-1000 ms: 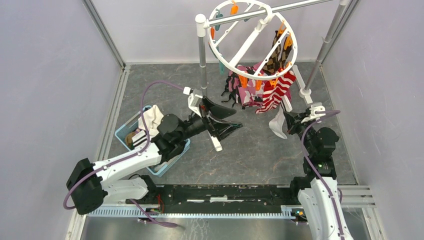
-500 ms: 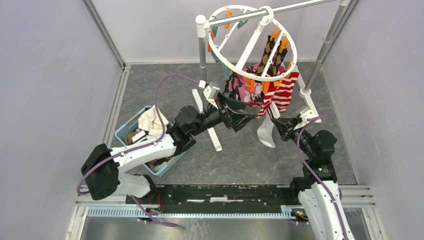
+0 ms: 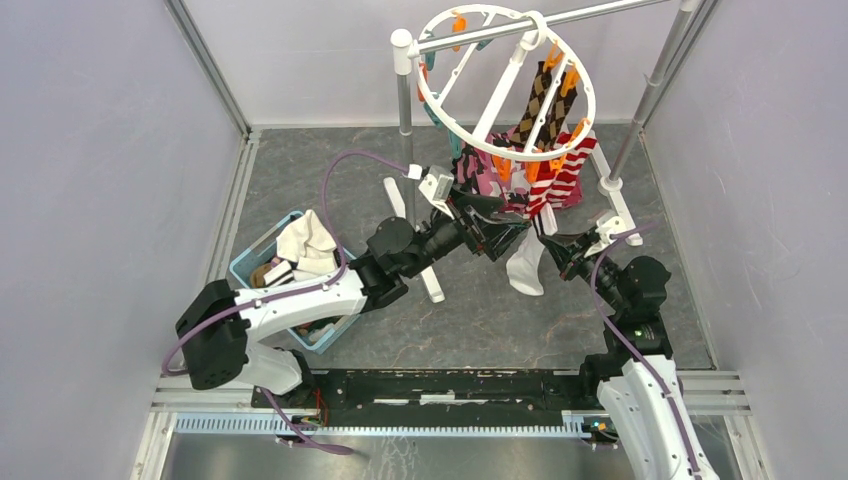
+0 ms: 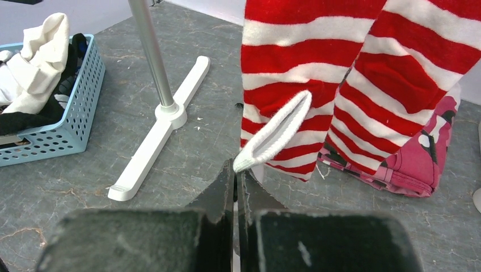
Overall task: Clip the socks to the hanger
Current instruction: Open the clamp at the hanger.
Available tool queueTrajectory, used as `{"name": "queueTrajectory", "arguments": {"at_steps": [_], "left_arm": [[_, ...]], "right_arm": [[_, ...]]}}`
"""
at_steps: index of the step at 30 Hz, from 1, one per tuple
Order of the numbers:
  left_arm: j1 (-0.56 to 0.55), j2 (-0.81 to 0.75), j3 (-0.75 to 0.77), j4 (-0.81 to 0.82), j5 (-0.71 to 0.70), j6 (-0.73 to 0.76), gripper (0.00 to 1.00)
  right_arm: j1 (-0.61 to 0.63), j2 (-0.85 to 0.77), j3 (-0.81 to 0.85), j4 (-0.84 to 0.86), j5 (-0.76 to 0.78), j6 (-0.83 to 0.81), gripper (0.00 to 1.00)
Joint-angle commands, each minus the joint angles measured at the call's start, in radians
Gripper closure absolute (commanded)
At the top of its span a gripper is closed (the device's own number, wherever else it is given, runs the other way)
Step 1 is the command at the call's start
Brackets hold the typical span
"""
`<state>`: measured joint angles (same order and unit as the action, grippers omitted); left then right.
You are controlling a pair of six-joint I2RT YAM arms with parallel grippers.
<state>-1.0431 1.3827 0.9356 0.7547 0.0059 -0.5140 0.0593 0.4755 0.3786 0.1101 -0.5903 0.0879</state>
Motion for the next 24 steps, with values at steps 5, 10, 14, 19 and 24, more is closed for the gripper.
{"name": "queueTrajectory", "arguments": {"at_steps": [5, 10, 14, 19, 24], "left_arm": [[-0.006, 0.086, 0.09, 0.084, -0.108, 0.105, 0.02], [-0.005, 0.144, 0.143, 0.095, -0.123, 0.136, 0.03], [-0.002, 0.166, 0.173, 0.097, -0.153, 0.167, 0.05], [0.01, 0.174, 0.203, 0.074, -0.166, 0.181, 0.12], [0.017, 0.167, 0.217, 0.063, -0.176, 0.184, 0.16]], "right_arm": [[0.019, 0.009, -0.003, 0.053, 0.032, -0.024, 1.0], [0.026, 0.005, -0.002, 0.045, 0.041, -0.032, 1.0], [0.03, 0.001, 0.0, 0.033, 0.06, -0.046, 1.0], [0.037, -0.003, 0.0, 0.027, 0.07, -0.053, 1.0], [0.04, -0.003, -0.001, 0.027, 0.081, -0.056, 1.0]]}}
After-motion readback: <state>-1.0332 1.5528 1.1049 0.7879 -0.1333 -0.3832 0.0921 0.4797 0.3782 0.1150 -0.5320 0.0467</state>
